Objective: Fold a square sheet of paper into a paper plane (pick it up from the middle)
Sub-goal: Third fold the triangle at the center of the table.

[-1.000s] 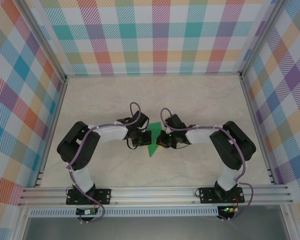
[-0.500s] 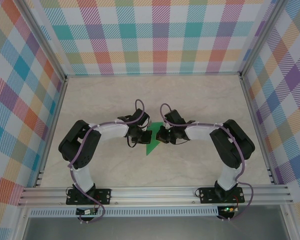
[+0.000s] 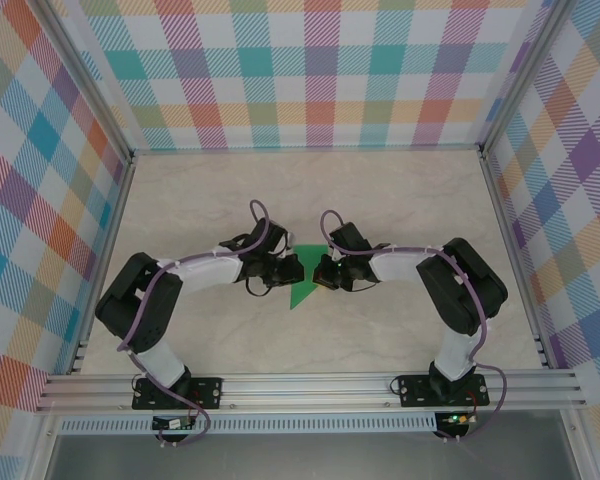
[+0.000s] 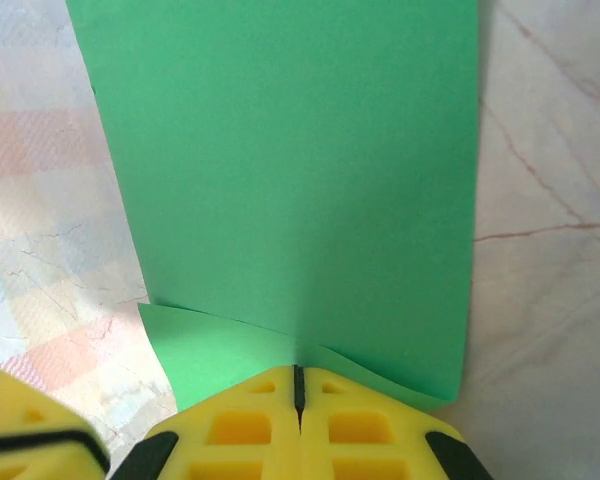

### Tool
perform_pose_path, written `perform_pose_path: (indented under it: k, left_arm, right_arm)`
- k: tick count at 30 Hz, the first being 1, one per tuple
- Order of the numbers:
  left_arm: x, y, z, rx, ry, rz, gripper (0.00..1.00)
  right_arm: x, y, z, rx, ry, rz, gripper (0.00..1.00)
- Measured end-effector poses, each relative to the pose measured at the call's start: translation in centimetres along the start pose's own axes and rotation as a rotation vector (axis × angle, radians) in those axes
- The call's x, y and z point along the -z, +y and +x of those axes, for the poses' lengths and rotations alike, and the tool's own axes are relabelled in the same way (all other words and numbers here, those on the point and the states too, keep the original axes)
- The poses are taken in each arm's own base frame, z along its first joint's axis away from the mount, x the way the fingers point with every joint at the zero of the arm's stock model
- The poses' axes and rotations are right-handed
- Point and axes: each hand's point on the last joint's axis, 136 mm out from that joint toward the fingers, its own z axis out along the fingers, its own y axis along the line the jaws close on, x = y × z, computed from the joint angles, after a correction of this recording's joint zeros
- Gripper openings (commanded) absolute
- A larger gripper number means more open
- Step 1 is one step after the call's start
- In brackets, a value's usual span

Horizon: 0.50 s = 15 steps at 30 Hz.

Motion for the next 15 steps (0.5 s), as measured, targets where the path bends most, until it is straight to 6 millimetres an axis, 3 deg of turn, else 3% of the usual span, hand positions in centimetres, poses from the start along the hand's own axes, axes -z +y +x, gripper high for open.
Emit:
perform_pose_path:
  k: [4,15]
  left_arm:
    - [-0.9,0.3,1.4,0.047,0.032,0.025,0.00]
    - [-3.2,0.7,2.7,0.063,0.096,0.040,0.00]
  right_arm:
    - [0.0,0.0,0.0,-0.001,0.000,0.000,0.00]
    - [0.0,-0.1,0.0,-0.017,0.002,0.001,0.00]
